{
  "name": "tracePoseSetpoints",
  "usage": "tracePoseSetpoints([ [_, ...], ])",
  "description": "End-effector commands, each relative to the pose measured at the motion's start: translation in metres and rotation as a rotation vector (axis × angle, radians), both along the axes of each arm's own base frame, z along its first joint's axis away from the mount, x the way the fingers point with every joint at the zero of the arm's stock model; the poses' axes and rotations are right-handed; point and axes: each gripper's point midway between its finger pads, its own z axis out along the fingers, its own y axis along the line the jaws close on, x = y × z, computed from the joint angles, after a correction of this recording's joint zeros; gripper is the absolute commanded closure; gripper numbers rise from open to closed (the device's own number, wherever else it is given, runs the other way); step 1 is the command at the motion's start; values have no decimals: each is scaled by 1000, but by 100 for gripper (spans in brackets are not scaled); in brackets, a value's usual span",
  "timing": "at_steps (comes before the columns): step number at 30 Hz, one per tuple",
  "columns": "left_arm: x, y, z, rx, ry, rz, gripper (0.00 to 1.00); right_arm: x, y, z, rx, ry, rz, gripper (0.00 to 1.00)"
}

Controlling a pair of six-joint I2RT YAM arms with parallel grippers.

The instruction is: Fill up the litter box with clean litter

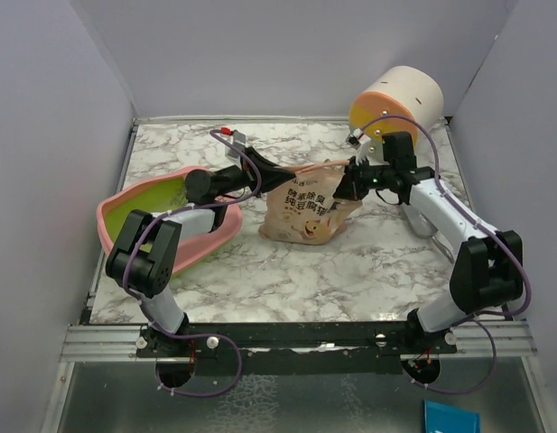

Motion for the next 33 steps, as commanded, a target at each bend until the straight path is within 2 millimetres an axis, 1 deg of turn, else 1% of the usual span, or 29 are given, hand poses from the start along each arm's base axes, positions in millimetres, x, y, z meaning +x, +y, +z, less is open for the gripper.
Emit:
tracePoseSetpoints([
  [1, -29, 12, 75, -162, -354, 17, 100, 25, -20, 43, -36, -177, -212, 99],
  [3, -31, 13, 73, -153, -362, 15, 100, 28, -24, 66, -11, -238, -265, 99],
  [5, -34, 14, 72, -146, -379, 17, 100, 31, -28, 83, 7, -279, -311, 99],
  [7, -36, 15, 71, -137, -402, 20, 100, 32, -30, 95, 26, -298, -340, 99],
  [8, -38, 16, 71, -133, -417, 23, 100, 32, -30, 97, 34, -301, -346, 99],
  [10, -40, 18, 67, -120, -444, 35, 100, 33, -30, 95, 44, -294, -356, 99],
  [16, -35, 23, 58, -113, -446, 81, 100, 34, -26, 69, 31, -238, -339, 99],
  [18, -34, 24, 59, -116, -448, 89, 100, 35, -26, 66, 27, -226, -337, 99],
  [20, -35, 25, 61, -122, -447, 94, 100, 36, -30, 67, 12, -224, -362, 99],
  [22, -35, 25, 61, -127, -430, 99, 99, 40, -40, 75, -1, -241, -434, 99],
  [23, -34, 26, 61, -123, -417, 98, 94, 42, -47, 80, -5, -249, -492, 99],
  [26, -29, 26, 59, -98, -350, 104, 71, 46, -74, 95, -46, -281, -653, 88],
  [28, -28, 29, 61, -81, -325, 120, 55, 48, -93, 98, -108, -280, -747, 75],
  [29, -27, 32, 62, -72, -320, 132, 50, 49, -102, 98, -142, -278, -785, 71],
  [30, -26, 35, 64, -63, -327, 155, 49, 51, -110, 96, -172, -268, -815, 68],
  [31, -24, 37, 66, -54, -321, 182, 48, 54, -121, 94, -189, -253, -847, 62],
  [32, -23, 40, 68, -41, -314, 212, 49, 56, -131, 90, -198, -231, -869, 61],
  [33, -21, 42, 68, -20, -311, 240, 51, 59, -143, 84, -199, -199, -892, 60],
])
